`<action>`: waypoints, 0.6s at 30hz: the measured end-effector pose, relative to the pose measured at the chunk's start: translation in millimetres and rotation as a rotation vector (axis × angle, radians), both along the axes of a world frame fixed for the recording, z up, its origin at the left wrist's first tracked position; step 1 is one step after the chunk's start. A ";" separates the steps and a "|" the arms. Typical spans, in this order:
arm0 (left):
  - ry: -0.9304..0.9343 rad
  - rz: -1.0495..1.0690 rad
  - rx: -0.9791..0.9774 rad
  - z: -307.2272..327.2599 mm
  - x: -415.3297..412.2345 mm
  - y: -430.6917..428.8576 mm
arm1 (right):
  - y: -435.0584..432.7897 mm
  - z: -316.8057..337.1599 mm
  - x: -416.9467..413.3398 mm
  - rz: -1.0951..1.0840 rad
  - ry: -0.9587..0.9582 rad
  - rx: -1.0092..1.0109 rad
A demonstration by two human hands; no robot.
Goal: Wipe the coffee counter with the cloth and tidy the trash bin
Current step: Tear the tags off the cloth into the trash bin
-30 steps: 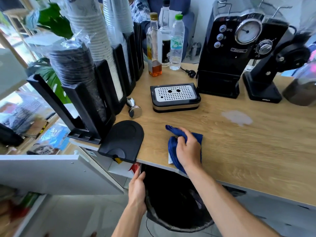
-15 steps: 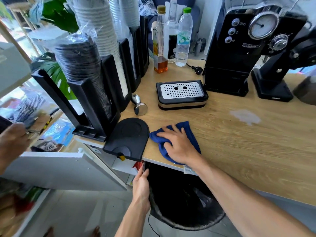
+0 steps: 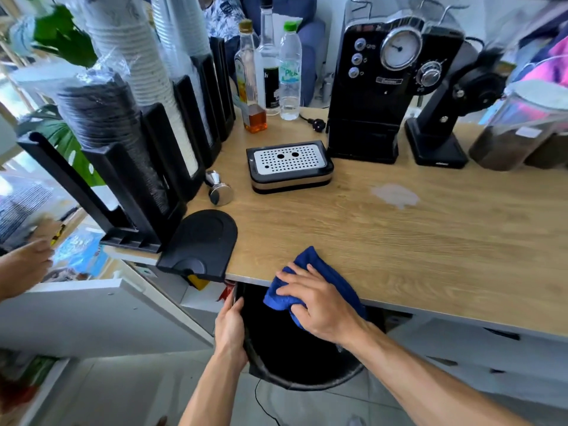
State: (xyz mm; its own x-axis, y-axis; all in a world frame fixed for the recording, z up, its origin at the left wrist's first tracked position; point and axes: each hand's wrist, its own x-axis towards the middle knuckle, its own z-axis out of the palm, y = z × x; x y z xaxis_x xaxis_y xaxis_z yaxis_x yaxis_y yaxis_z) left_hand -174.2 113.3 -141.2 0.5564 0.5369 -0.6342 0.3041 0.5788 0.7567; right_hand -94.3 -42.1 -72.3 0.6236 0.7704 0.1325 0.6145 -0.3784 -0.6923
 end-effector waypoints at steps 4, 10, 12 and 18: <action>0.002 0.000 0.013 2.6 -0.6 -2.7 | -8.5 1.9 -8.0 -0.079 0.091 0.075; -0.003 -0.007 0.010 0.1 -0.9 -4.8 | -12.0 25.1 -19.5 -0.419 0.455 0.490; 0.006 -0.002 -0.005 -1.0 -2.0 -6.4 | -18.9 28.3 -25.8 -0.543 0.558 0.677; 0.014 -0.049 -0.032 -3.2 -3.6 -10.8 | -49.7 21.2 -60.3 -0.891 0.860 0.867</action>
State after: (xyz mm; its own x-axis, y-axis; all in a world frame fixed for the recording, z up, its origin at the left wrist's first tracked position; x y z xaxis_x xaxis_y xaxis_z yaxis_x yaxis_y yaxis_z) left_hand -177.8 102.5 -144.4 0.5721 0.4890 -0.6585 0.3432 0.5865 0.7336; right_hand -154.6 -91.8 -51.1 0.9528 -0.0131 -0.3033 -0.2852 0.3038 -0.9091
